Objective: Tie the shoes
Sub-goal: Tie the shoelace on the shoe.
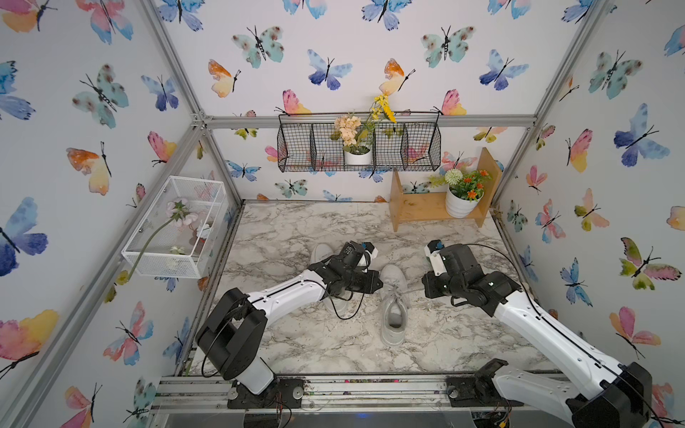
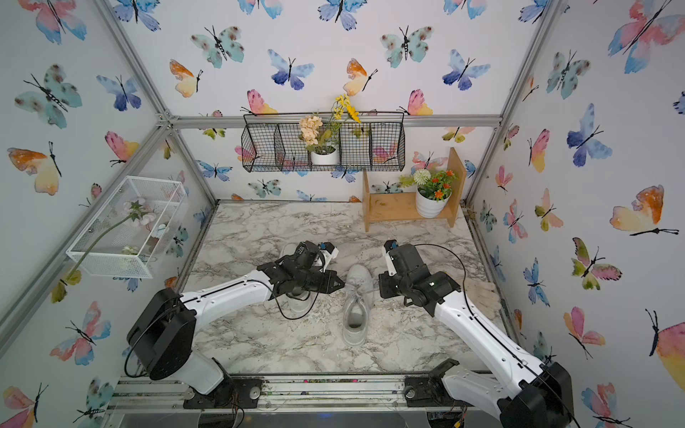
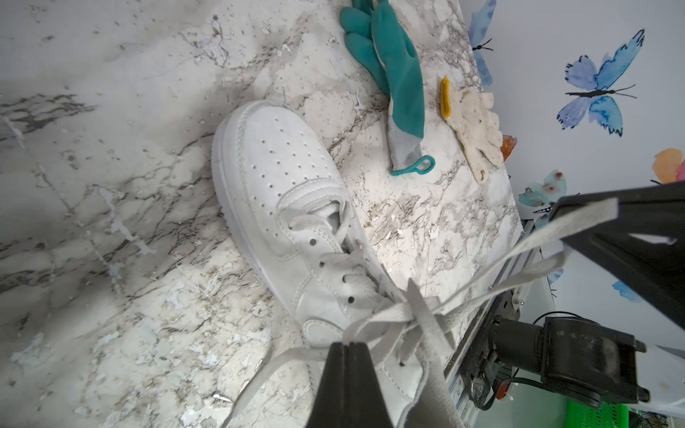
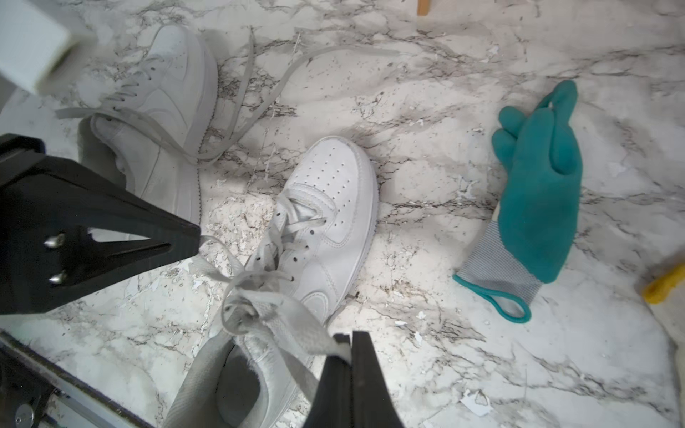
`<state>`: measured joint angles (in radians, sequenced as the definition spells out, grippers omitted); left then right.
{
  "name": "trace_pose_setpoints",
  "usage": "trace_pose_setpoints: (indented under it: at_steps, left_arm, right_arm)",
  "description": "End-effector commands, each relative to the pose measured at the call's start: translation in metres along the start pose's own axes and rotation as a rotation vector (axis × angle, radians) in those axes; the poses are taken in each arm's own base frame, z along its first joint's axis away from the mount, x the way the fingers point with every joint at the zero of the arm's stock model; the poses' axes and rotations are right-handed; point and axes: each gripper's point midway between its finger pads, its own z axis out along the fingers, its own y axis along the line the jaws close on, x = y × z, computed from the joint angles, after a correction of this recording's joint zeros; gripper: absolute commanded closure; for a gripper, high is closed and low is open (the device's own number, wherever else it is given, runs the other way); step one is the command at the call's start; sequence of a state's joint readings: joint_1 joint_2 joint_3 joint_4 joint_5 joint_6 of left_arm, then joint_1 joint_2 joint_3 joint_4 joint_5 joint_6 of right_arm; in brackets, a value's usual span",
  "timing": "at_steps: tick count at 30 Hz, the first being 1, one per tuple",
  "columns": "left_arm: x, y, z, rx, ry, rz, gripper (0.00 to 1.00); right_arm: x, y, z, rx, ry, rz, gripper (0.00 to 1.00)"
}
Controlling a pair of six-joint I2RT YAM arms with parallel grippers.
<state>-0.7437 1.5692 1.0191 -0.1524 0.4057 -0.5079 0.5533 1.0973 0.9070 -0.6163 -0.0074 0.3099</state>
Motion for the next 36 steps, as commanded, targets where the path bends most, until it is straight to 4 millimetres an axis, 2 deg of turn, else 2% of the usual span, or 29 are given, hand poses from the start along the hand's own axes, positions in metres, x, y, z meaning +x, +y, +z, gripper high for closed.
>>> trace_pose_setpoints:
  at_steps: [1, 15, 24, 36]
  left_arm:
    - [-0.004, 0.008, -0.013, -0.037, -0.036, -0.016, 1.0]
    - [-0.01, 0.034, -0.035, -0.096, -0.096, -0.066, 1.0]
    - [-0.012, 0.042, -0.041, -0.101, -0.115, -0.082, 1.0]
    - [-0.015, 0.063, -0.055, -0.139, -0.153, -0.127, 1.0]
  right_arm:
    - [0.01, -0.005, 0.006, -0.012, 0.02, 0.012, 0.98]
    - [0.031, -0.037, 0.023, 0.053, 0.041, 0.132, 0.98]
    - [0.033, -0.052, 0.031, 0.082, 0.051, 0.175, 0.98]
    - [0.032, -0.078, 0.035, 0.143, 0.042, 0.228, 0.98]
